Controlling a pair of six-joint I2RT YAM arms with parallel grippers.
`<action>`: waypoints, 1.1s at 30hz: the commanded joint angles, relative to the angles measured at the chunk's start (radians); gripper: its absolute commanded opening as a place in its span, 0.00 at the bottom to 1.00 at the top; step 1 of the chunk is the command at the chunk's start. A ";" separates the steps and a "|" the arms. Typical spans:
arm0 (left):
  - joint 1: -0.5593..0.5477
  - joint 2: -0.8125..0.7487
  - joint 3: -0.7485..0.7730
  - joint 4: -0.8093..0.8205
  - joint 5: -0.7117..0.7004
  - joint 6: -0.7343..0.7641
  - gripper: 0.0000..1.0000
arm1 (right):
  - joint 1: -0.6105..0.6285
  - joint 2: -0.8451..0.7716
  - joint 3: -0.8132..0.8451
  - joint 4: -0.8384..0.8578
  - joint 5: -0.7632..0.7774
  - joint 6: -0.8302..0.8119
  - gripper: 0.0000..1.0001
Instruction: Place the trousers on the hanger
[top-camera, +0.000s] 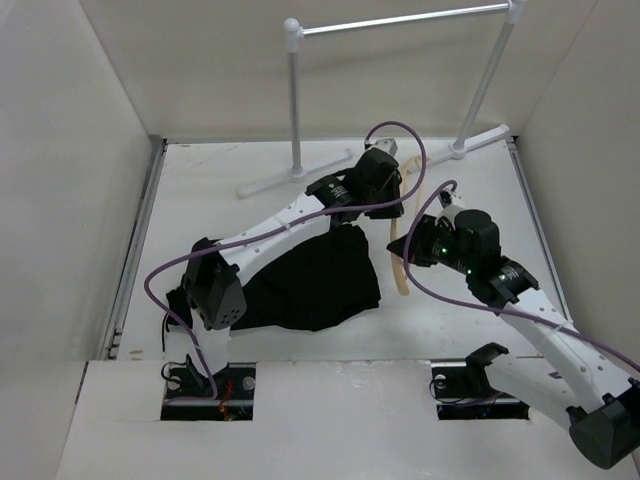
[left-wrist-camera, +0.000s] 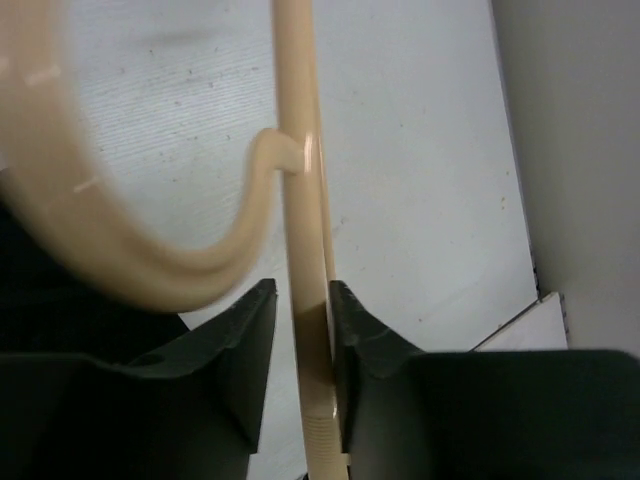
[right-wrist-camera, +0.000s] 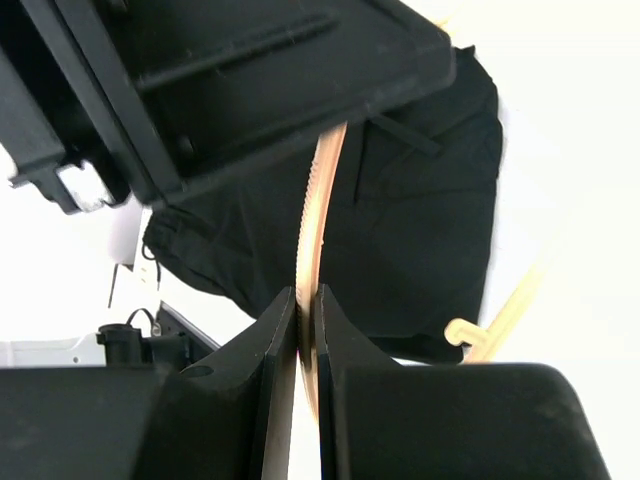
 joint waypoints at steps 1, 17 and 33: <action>-0.013 -0.014 0.043 0.062 -0.052 0.003 0.16 | 0.007 -0.036 -0.011 -0.011 0.023 -0.033 0.12; -0.120 -0.231 -0.565 0.482 -0.363 -0.353 0.00 | -0.145 -0.067 -0.025 -0.193 0.020 -0.012 0.16; -0.165 -0.316 -0.913 0.621 -0.432 -0.500 0.00 | -0.025 0.417 -0.096 0.342 0.009 0.088 0.31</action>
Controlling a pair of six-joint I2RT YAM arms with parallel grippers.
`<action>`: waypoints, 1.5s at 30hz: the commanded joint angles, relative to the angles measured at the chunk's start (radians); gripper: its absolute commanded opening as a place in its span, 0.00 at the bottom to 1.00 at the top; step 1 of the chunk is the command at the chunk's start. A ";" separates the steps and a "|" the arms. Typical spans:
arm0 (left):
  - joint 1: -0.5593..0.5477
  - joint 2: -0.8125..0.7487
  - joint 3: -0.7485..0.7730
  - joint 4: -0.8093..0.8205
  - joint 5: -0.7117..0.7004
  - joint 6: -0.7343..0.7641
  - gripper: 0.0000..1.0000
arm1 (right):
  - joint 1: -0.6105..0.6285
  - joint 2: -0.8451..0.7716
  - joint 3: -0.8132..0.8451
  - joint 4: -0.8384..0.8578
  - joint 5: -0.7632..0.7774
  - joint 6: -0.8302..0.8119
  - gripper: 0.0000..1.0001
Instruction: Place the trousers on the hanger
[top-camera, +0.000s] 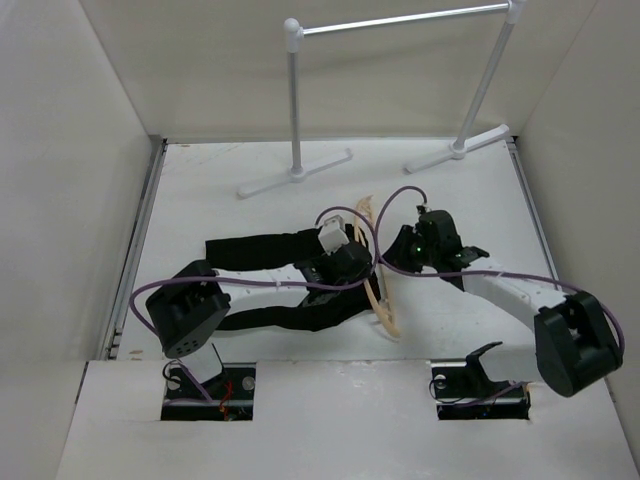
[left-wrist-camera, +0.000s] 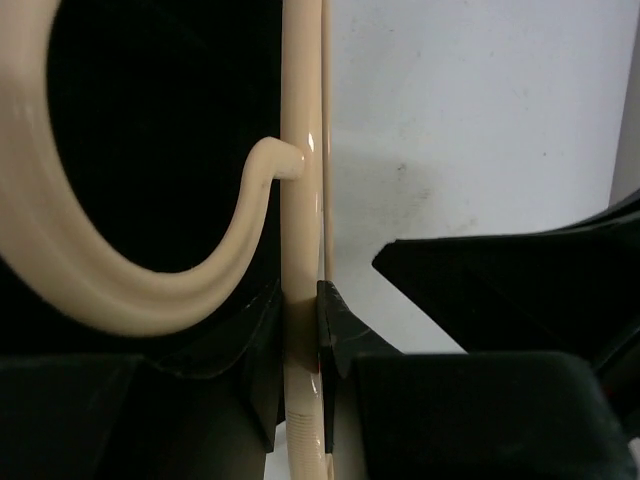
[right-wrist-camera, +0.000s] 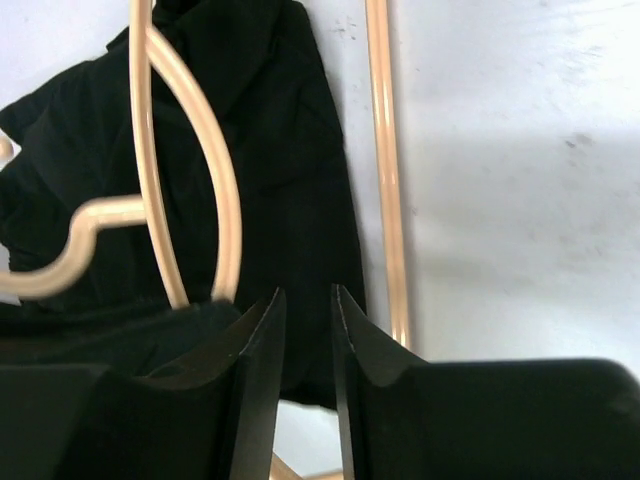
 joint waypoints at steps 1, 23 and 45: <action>-0.011 -0.057 -0.035 0.059 -0.053 -0.043 0.00 | 0.032 0.062 -0.004 0.229 -0.030 0.046 0.33; 0.038 -0.098 -0.137 0.056 -0.019 -0.055 0.00 | 0.046 0.208 0.057 0.250 -0.006 0.095 0.09; 0.219 -0.629 -0.449 -0.314 -0.023 0.066 0.00 | -0.206 0.153 -0.033 0.220 0.021 0.103 0.09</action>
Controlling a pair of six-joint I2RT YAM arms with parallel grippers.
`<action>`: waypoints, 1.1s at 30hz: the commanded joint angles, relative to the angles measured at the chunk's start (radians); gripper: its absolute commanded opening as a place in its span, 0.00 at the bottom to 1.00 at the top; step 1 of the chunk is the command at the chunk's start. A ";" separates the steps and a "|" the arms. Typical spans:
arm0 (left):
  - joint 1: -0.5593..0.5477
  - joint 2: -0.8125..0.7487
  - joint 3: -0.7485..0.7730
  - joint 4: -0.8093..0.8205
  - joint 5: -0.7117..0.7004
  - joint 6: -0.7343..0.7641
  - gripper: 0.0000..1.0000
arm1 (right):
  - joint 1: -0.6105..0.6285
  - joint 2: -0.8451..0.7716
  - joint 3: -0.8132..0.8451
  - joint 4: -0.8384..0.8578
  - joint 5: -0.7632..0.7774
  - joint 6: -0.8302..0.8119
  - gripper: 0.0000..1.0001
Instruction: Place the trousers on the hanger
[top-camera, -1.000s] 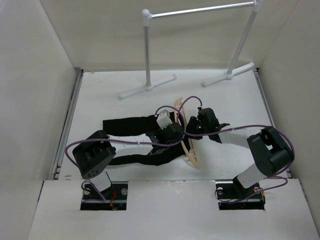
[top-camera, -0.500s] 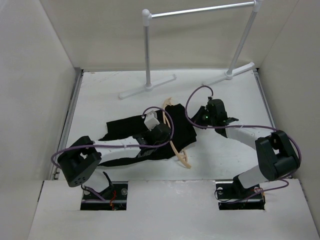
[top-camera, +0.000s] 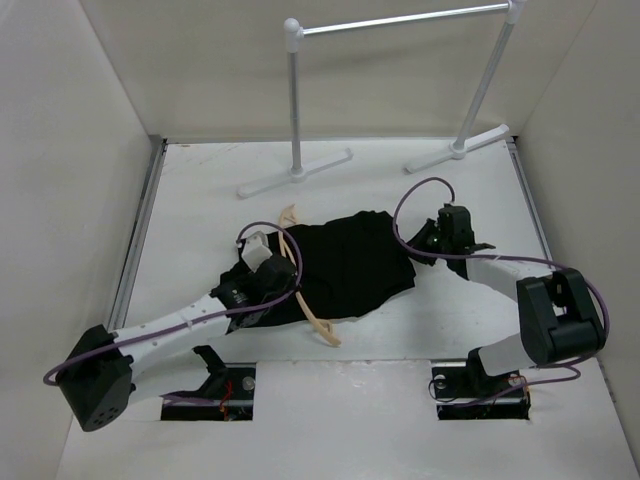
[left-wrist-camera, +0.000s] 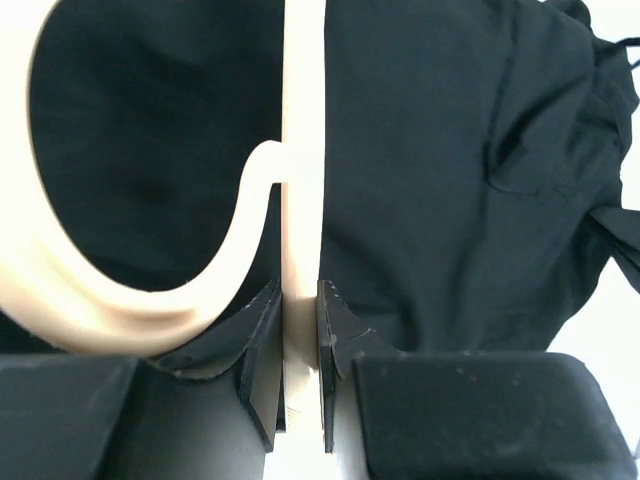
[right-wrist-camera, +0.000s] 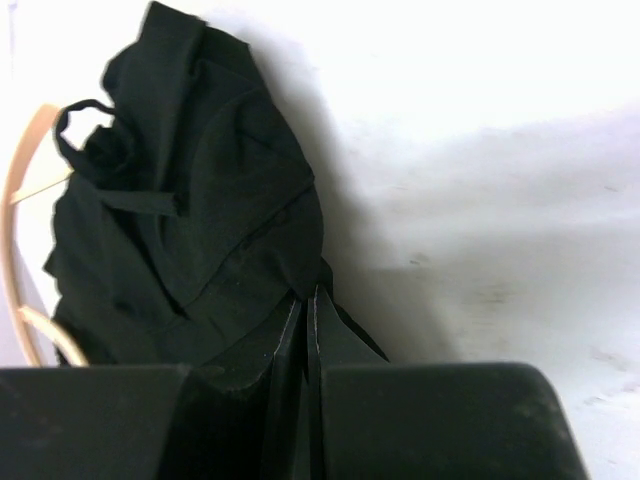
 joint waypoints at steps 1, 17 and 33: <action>0.018 -0.054 -0.004 -0.101 -0.023 0.055 0.00 | -0.004 -0.019 -0.012 0.028 0.030 -0.002 0.10; -0.105 0.177 0.259 -0.006 -0.085 0.251 0.00 | 0.037 -0.005 -0.032 0.034 0.059 0.005 0.10; -0.211 0.121 0.582 -0.075 -0.256 0.476 0.00 | 0.051 -0.284 0.015 -0.158 0.036 -0.041 0.67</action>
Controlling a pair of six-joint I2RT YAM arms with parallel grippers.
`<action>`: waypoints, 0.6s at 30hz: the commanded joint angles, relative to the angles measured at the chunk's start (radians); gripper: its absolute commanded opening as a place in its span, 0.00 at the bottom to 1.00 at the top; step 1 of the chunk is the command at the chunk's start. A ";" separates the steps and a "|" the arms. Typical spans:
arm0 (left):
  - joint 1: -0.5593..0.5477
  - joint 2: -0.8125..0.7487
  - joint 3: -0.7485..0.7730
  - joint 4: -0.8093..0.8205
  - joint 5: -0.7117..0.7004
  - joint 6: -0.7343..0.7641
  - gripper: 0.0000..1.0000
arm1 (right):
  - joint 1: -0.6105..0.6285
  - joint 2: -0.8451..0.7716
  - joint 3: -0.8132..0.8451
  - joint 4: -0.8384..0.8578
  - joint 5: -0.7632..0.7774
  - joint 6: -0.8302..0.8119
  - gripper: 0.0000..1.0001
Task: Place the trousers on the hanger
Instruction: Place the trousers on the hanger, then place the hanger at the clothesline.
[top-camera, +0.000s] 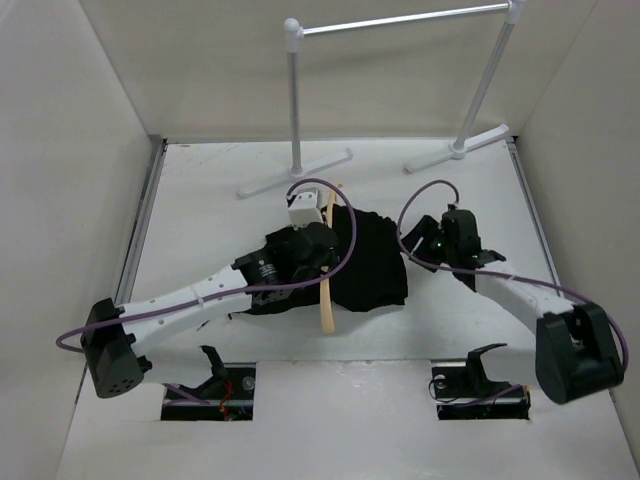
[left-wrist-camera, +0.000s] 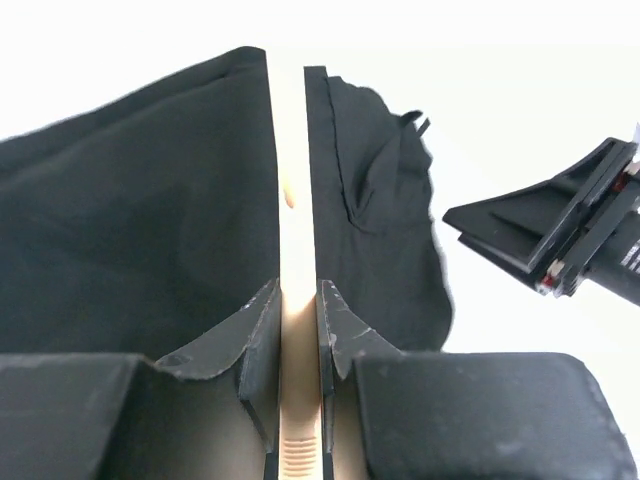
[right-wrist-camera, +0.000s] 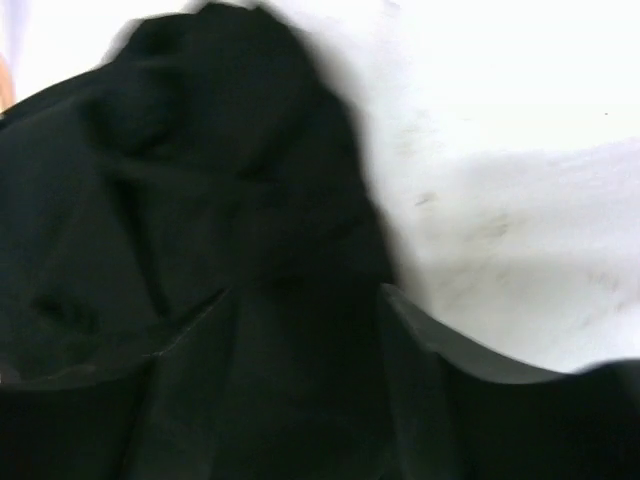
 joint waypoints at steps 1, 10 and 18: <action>-0.044 -0.069 0.097 0.058 -0.105 0.106 0.00 | 0.010 -0.172 0.078 -0.094 -0.013 -0.043 0.69; -0.076 -0.118 0.071 0.175 -0.121 0.157 0.00 | 0.146 -0.301 0.312 -0.075 -0.166 0.050 0.42; -0.093 -0.124 0.083 0.185 -0.118 0.164 0.00 | 0.336 -0.134 0.365 0.171 -0.165 0.210 0.55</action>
